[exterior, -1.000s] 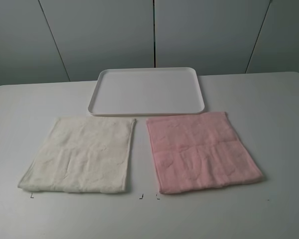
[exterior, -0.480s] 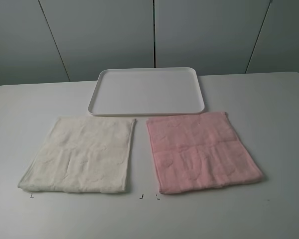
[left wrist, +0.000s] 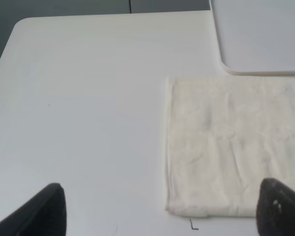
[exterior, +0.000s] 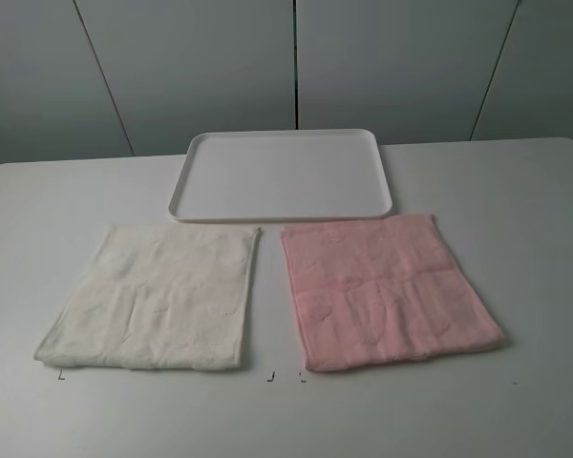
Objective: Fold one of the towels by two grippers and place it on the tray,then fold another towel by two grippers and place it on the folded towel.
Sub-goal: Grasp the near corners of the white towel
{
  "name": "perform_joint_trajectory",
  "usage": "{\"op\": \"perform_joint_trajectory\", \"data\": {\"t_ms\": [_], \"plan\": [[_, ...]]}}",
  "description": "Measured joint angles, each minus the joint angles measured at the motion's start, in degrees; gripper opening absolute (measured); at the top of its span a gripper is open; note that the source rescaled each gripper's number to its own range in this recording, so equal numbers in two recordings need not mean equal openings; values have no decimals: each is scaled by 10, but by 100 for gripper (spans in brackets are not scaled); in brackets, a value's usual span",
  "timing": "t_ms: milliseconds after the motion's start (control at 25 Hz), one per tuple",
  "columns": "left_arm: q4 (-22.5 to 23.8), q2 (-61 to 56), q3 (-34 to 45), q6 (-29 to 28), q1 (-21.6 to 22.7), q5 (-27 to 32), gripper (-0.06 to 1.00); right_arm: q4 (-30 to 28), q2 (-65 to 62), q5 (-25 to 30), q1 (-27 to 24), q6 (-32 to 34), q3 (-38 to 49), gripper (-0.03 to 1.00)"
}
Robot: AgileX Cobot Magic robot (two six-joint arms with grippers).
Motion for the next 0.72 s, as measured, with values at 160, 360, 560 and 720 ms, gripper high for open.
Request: {"op": "perform_joint_trajectory", "data": {"t_ms": [160, 360, 560, 720], "plan": [[0, 0, 0, 0, 0, 0, 99, 0, 0, 0, 0, 0, 0, 100], [0, 0, 0, 0, 0, 0, 99, 0, 0, 0, 0, 0, 0, 100], [0, 0, 0, 0, 0, 0, 99, 1, 0, 0, 0, 1, 0, 100], [0, 0, 0, 0, 0, 0, 99, 29, 0, 0, 0, 22, 0, 100]]}}
